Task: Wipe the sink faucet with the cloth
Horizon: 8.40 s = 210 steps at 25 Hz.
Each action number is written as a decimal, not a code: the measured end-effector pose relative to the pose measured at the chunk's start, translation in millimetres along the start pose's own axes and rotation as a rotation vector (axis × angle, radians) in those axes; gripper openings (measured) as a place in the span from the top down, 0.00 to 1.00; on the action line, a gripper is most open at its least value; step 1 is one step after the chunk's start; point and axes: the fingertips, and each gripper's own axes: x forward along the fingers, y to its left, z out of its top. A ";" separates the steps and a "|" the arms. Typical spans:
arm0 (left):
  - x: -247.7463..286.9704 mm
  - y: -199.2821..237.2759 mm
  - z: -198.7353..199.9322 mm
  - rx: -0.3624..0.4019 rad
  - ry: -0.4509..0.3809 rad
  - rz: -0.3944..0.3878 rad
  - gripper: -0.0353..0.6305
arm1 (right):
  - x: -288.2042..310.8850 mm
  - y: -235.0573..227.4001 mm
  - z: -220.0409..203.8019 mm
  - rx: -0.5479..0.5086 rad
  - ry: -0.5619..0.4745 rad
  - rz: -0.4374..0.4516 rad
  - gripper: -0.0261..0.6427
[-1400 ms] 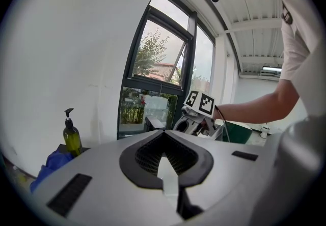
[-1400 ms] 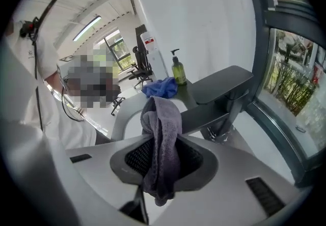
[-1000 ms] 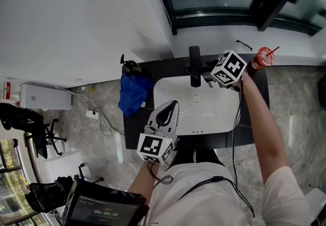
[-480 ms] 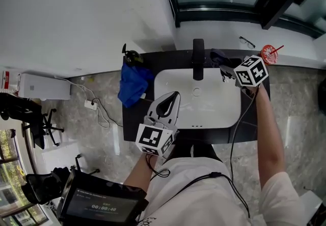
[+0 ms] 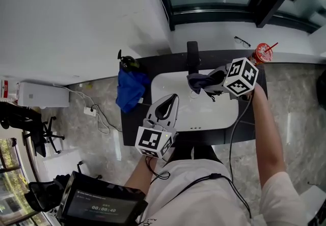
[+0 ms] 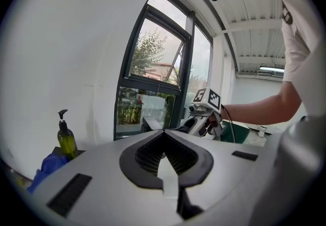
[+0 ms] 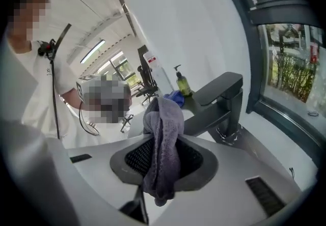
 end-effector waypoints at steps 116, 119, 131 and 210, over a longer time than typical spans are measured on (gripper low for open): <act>-20.3 3.7 -11.0 -0.013 0.017 0.081 0.96 | 59.4 -33.2 -67.3 -0.293 0.129 -0.109 0.81; -19.1 2.9 -9.9 -0.010 0.014 0.075 0.96 | 64.7 -24.7 -91.5 -0.282 0.203 -0.069 0.81; -21.1 1.9 -9.3 -0.009 0.015 0.075 0.96 | 30.2 -105.4 -39.6 -0.193 0.056 -0.369 0.81; -17.6 -2.1 -11.4 -0.009 0.017 0.050 0.96 | 38.1 -48.5 -116.4 -0.114 0.260 -0.134 0.81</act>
